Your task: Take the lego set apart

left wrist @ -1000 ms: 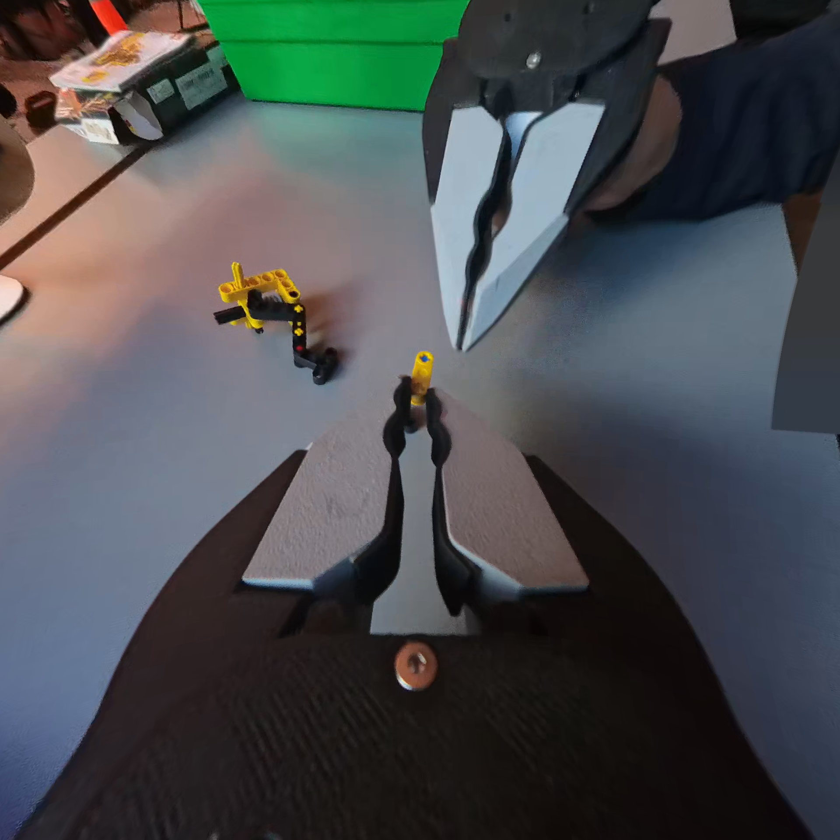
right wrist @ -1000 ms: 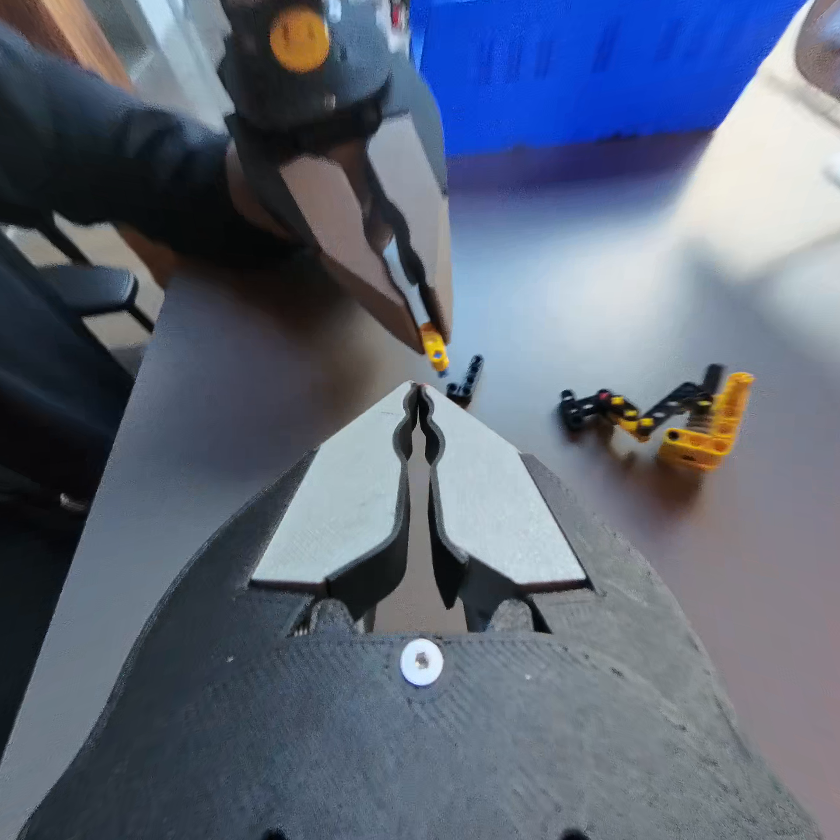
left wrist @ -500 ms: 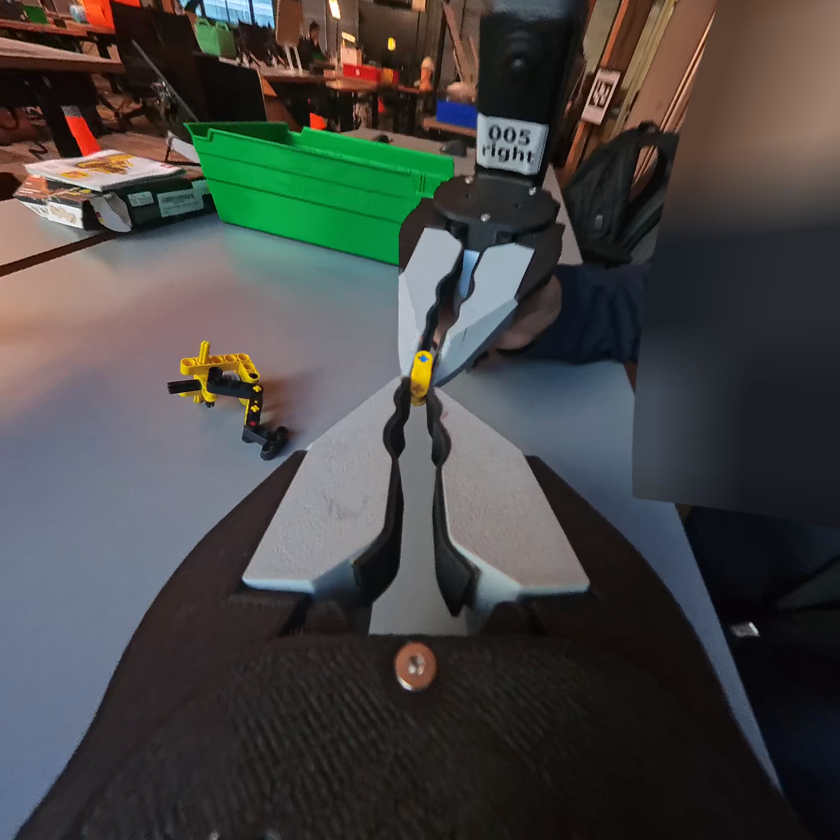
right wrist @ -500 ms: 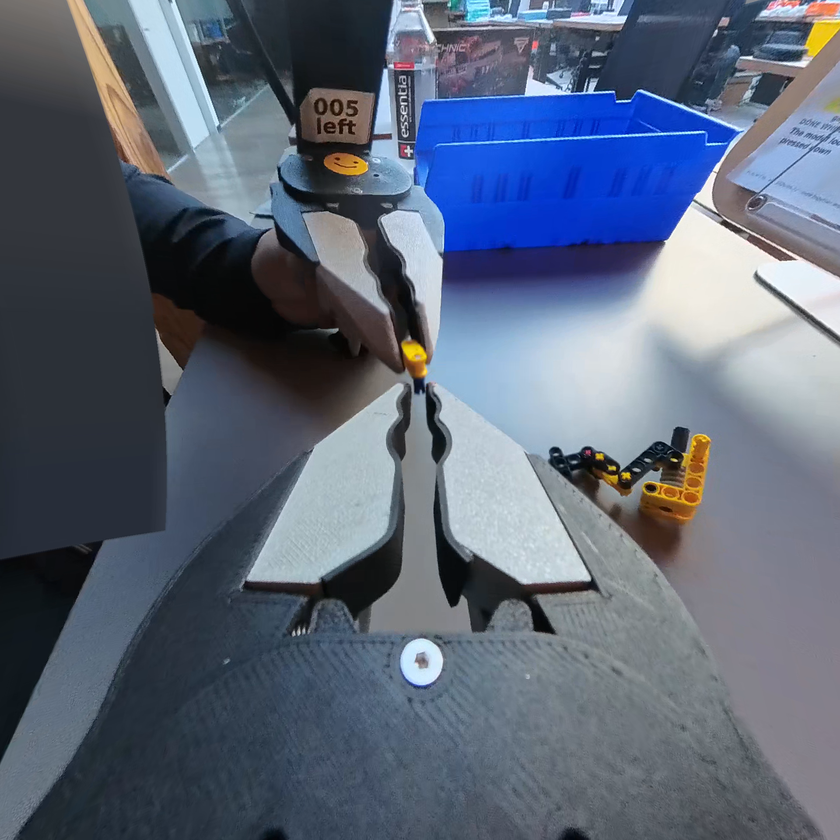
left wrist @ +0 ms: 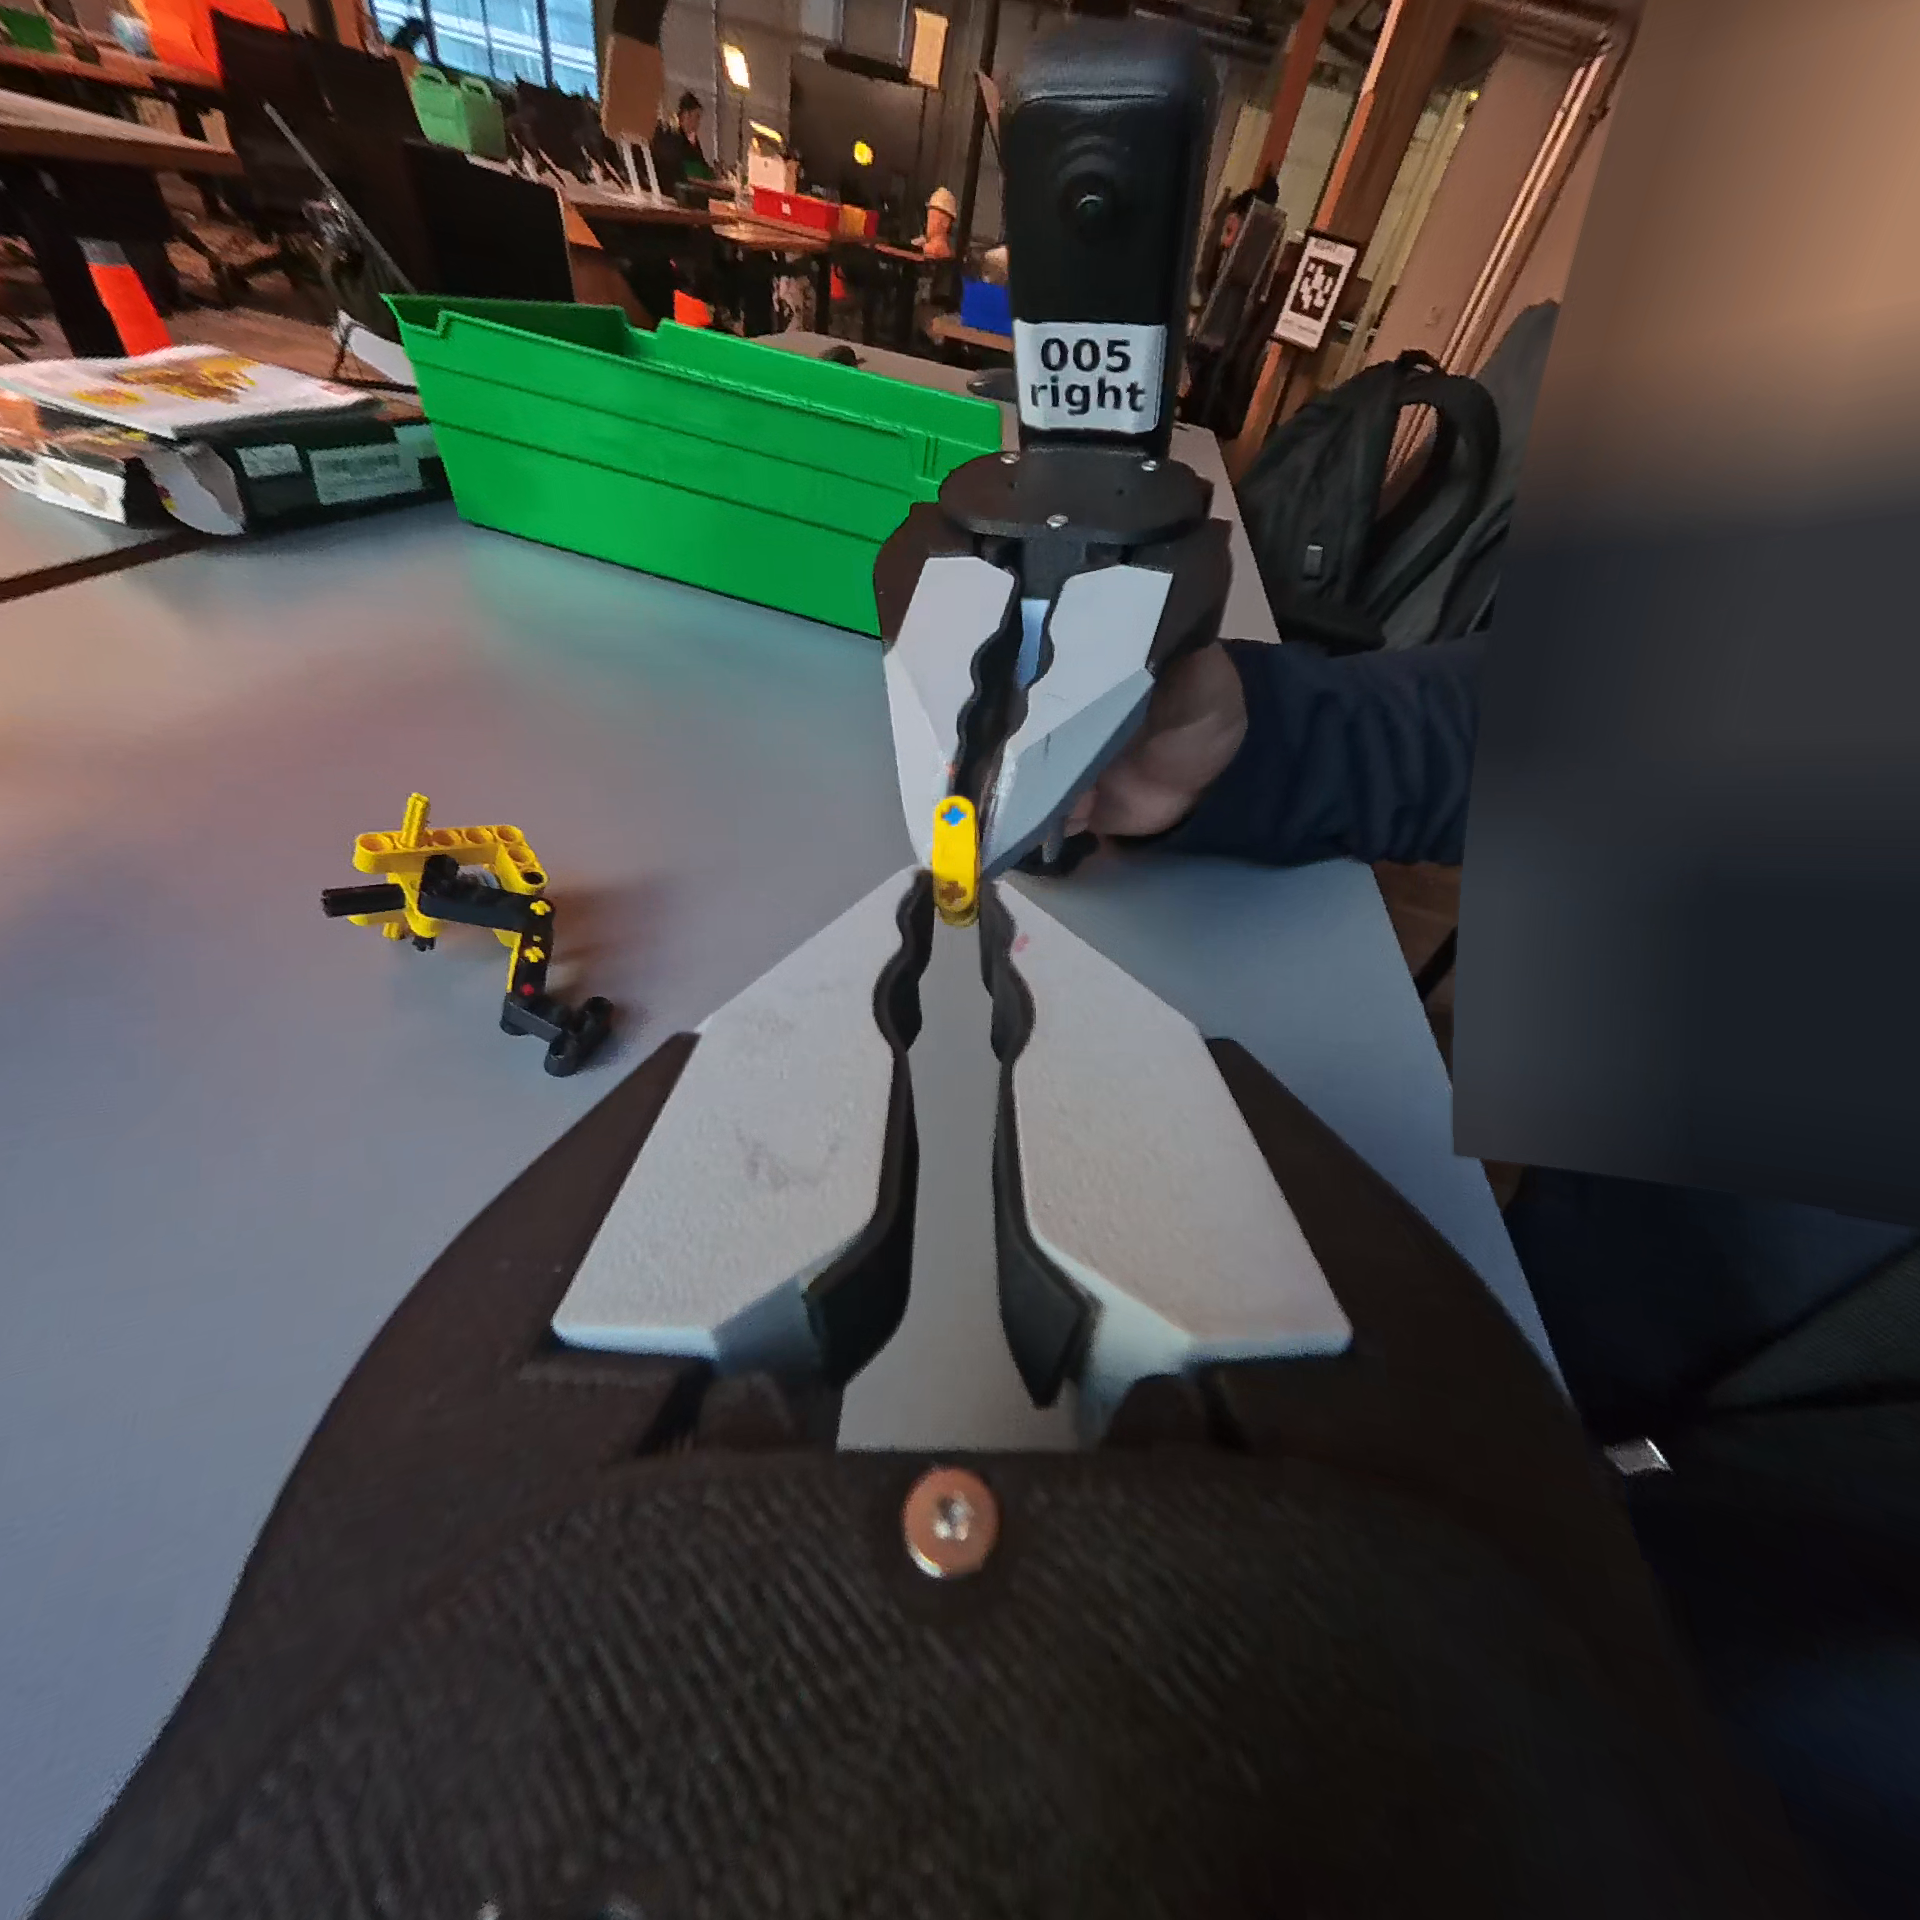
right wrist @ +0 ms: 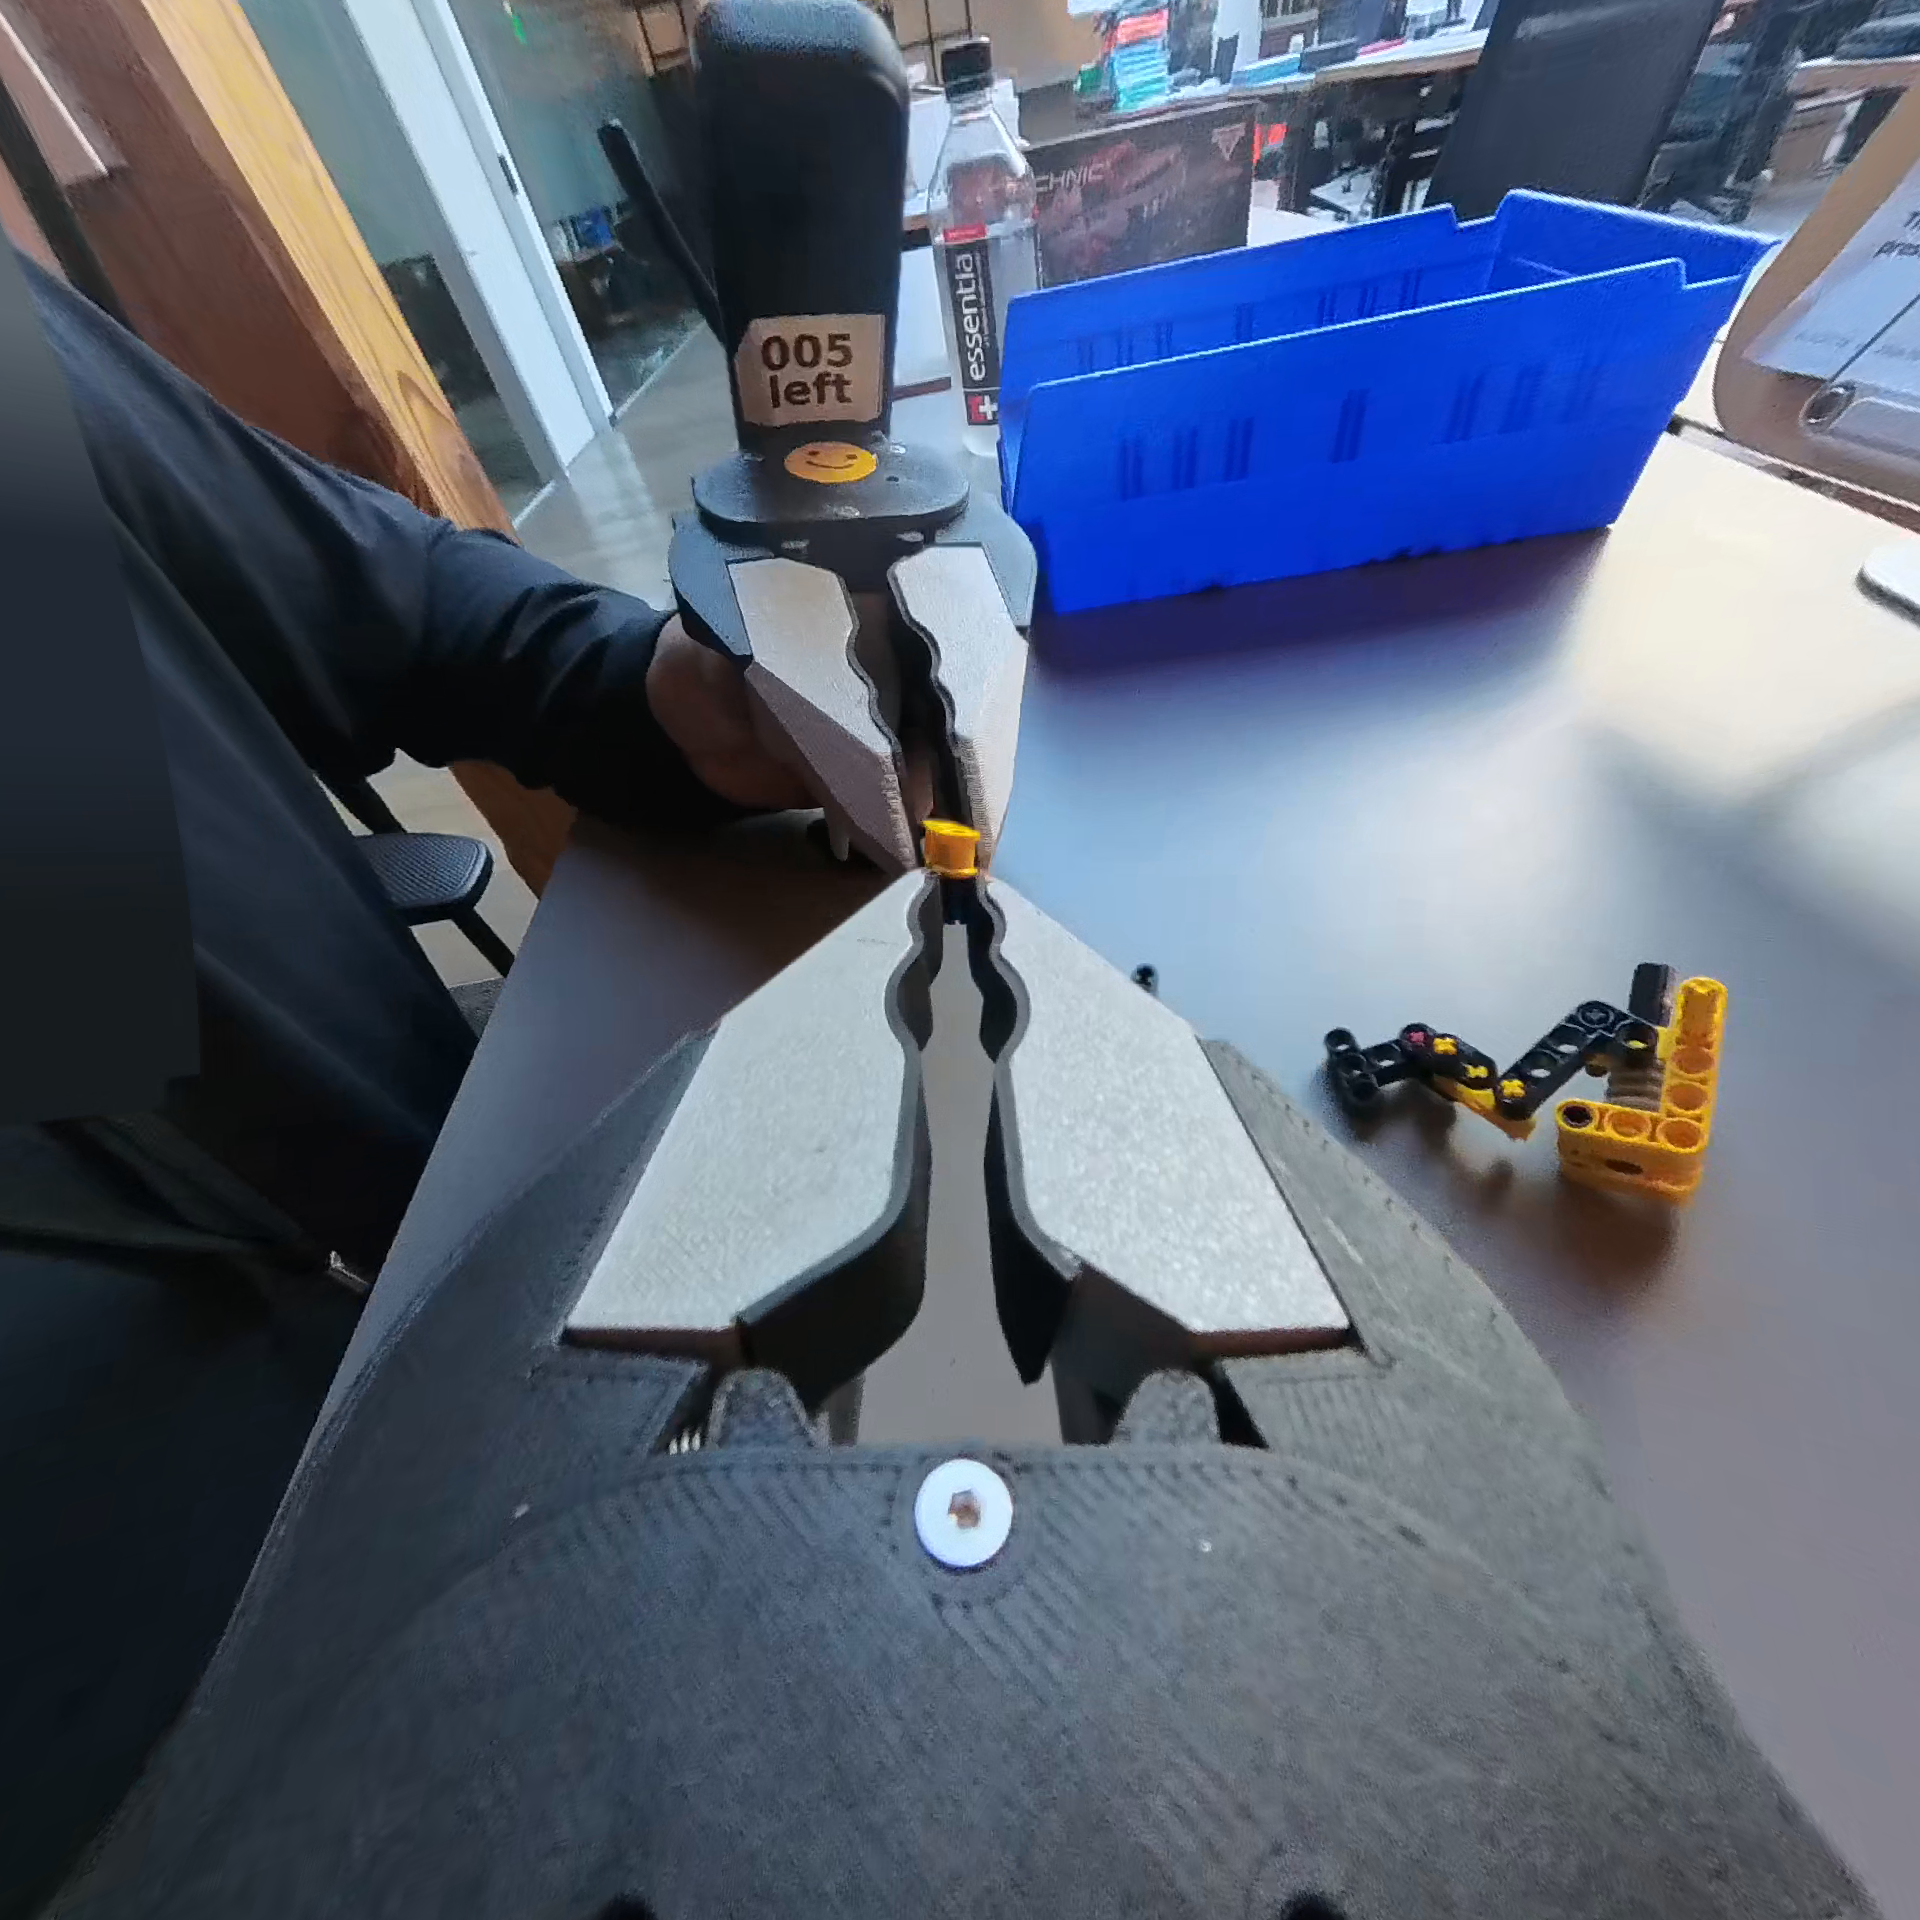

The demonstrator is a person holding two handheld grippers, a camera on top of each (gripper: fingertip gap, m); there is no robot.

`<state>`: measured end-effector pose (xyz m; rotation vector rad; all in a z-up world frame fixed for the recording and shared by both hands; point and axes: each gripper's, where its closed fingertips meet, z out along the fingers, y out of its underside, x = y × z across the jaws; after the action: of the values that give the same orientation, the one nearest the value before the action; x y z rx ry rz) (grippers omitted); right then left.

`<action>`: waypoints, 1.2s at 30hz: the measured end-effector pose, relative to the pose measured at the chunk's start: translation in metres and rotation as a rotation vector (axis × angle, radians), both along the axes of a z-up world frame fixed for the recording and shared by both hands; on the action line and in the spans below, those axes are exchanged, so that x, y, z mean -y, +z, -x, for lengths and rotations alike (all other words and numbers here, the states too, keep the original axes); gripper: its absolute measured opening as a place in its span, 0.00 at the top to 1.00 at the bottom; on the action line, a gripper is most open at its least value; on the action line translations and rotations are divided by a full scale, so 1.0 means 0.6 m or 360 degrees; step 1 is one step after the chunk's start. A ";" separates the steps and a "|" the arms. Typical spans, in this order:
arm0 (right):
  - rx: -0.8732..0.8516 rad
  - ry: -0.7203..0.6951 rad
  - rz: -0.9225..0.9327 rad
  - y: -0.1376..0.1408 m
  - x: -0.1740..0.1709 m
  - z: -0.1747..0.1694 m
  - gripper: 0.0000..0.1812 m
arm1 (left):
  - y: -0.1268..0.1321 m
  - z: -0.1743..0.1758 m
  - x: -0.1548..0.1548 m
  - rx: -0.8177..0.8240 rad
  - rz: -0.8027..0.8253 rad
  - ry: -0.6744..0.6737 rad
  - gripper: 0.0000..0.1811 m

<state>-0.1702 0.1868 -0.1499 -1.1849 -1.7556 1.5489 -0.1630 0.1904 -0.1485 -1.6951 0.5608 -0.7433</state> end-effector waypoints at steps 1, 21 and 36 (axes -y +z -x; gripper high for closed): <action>-0.0012 -0.0010 -0.0019 0.001 0.002 0.000 0.99 | 0.001 0.000 0.001 0.0005 0.0002 -0.0007 0.97; 0.0530 0.0216 -0.0725 -0.147 0.034 0.053 0.98 | -0.131 0.058 0.037 -0.1191 0.0096 0.0115 0.97; 0.0425 0.0084 -0.0794 -0.131 0.027 0.099 1.00 | -0.061 0.137 0.027 -0.0671 0.0008 0.0358 0.97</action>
<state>-0.2295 0.1706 -0.2283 -1.1263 -2.1923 0.9178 -0.2455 0.1739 -0.1850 -1.8941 0.6414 -0.2239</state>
